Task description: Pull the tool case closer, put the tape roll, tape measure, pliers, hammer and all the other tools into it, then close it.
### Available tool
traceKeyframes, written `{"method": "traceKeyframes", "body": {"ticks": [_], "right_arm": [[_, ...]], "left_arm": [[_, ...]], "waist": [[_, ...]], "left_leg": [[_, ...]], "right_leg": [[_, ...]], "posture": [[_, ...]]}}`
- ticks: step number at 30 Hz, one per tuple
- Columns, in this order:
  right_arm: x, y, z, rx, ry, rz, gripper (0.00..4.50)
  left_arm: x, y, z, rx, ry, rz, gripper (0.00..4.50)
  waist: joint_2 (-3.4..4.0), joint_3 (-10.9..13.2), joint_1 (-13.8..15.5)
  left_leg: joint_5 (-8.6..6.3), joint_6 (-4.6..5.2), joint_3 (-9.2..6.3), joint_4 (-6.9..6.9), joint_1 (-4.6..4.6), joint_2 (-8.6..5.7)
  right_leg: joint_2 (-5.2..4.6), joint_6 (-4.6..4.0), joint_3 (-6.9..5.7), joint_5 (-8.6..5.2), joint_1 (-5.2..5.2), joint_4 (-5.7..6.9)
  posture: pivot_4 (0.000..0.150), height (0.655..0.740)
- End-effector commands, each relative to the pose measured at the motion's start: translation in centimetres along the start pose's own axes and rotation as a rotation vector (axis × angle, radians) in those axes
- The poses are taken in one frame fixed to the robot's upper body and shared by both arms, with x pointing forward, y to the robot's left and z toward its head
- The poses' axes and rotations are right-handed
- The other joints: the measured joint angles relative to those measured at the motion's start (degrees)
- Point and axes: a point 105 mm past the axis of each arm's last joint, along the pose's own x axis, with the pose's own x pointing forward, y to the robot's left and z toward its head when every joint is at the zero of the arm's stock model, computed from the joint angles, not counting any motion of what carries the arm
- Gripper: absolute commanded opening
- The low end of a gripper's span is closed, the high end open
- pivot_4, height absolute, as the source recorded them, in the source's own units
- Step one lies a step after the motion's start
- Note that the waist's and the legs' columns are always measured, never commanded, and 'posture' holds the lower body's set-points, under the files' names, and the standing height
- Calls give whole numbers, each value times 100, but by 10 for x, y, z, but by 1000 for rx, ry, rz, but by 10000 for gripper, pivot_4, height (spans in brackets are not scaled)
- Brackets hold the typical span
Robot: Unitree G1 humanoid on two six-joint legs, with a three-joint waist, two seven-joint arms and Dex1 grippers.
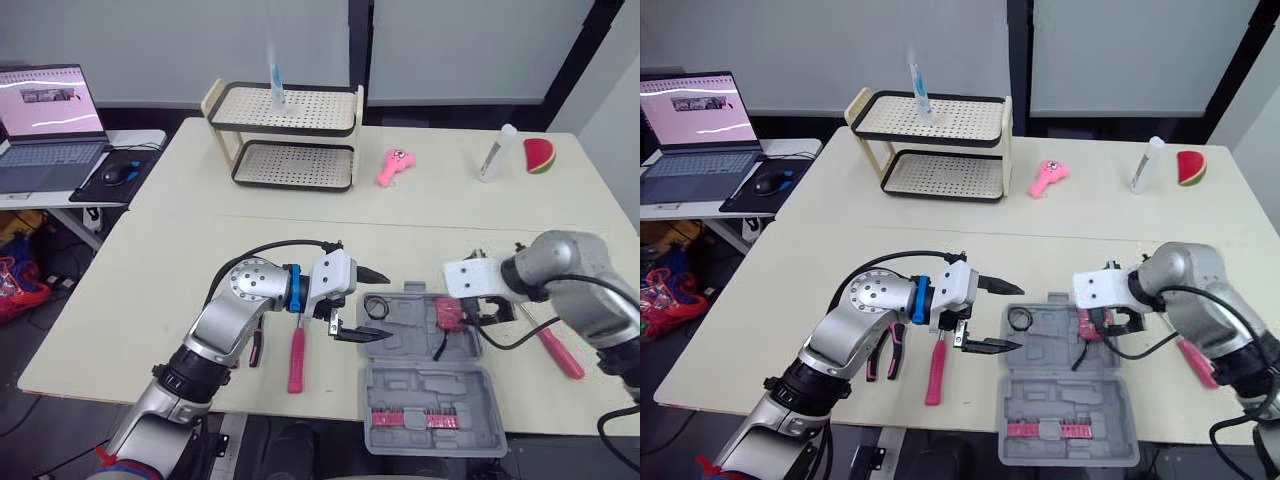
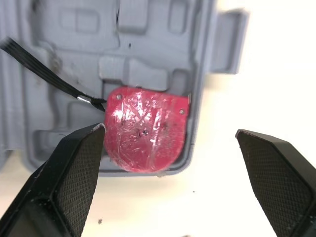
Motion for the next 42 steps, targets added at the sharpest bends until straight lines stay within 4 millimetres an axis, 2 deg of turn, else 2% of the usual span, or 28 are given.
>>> {"method": "traceKeyframes", "body": {"ticks": [1,2,3,4,7,8,10,13,17,24,28,35,42], "right_arm": [[-15,-2,16,91,-206,-87,44784],[-15,1,14,121,-255,-102,44784],[-16,2,17,139,-342,-144,43065],[-17,0,12,217,-392,-199,41123],[-14,8,0,288,-471,-269,33182],[-12,10,-2,298,-492,-288,28928],[-7,14,-5,304,-511,-322,24884],[-3,19,-7,319,-552,-353,24884],[3,22,-8,335,-565,-378,19534],[15,28,-12,362,-576,-397,19534],[35,32,-29,431,-567,-417,19534],[67,44,-45,515,-542,-392,19534],[87,55,-61,620,-521,-390,19534]], "left_arm": [[2,0,10,46,-26,-16,45000],[2,1,10,48,-26,-18,45000],[2,1,10,50,-27,-20,45000],[2,1,10,54,-28,-22,45000],[3,2,11,58,-32,-27,45000],[3,2,11,58,-33,-31,45000],[3,1,11,59,-32,-42,45000],[4,1,11,64,-31,-54,45000],[5,2,13,74,-32,-64,45000],[11,11,19,106,-45,-50,45000],[14,12,22,116,-51,-52,45000],[16,12,23,121,-53,-53,45000],[15,12,23,120,-48,-54,45000]], "waist": [[-7,0,10],[-9,1,17],[-9,1,22],[-10,2,24],[-10,3,15],[-10,3,13],[-10,3,3],[-10,3,-24],[-10,3,-21],[-10,3,-6],[-10,3,-16],[-9,2,-27],[-9,1,-24]], "left_leg": [[0,0,-2,1,0,1],[0,0,0,2,0,1],[0,0,-1,1,-1,0],[0,0,1,2,-1,0],[0,0,9,2,-1,-3],[0,0,10,2,-1,-3],[0,0,10,2,2,-2],[0,0,12,0,9,4],[0,0,17,-1,12,3],[0,0,15,1,10,3],[0,0,17,0,14,4],[0,0,24,0,17,4],[0,0,21,1,29,4]], "right_leg": [[0,0,-1,0,2,-1],[0,0,-1,0,5,-1],[-1,0,-3,0,6,0],[-2,0,-3,0,6,1],[-4,1,1,0,3,5],[-4,1,0,1,3,5],[-3,1,1,1,3,7],[6,1,4,1,5,8],[6,1,5,1,5,10],[6,1,4,1,6,8],[7,1,4,1,7,8],[7,1,4,1,6,9],[7,2,5,1,21,7]], "posture": [[1500,7400],[1500,7400],[1500,7400],[1500,7400],[1500,7400],[1500,7400],[1500,7400],[1500,7400],[1500,7400],[1500,7400],[1500,7400],[1500,7400],[1500,7400]]}}
